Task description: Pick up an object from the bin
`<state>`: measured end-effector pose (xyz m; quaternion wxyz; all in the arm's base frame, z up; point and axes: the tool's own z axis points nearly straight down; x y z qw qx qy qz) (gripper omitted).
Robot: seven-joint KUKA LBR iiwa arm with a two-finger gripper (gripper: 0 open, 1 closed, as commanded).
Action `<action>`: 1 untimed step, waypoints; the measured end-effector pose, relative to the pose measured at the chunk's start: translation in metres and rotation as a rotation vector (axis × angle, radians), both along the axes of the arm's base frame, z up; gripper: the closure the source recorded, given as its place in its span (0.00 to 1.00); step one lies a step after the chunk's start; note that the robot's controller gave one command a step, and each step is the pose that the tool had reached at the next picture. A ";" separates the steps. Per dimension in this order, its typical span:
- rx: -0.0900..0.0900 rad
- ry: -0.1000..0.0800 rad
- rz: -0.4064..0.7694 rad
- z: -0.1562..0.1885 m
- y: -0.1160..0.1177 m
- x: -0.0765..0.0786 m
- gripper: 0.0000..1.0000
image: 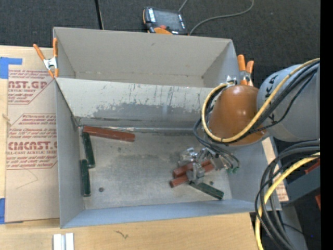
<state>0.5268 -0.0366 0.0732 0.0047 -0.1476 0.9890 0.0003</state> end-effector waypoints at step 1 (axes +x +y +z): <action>-0.003 -0.001 0.022 0.146 -0.016 -0.007 1.00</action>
Offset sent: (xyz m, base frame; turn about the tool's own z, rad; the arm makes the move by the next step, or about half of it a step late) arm -0.0090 -0.0164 0.1416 -0.0233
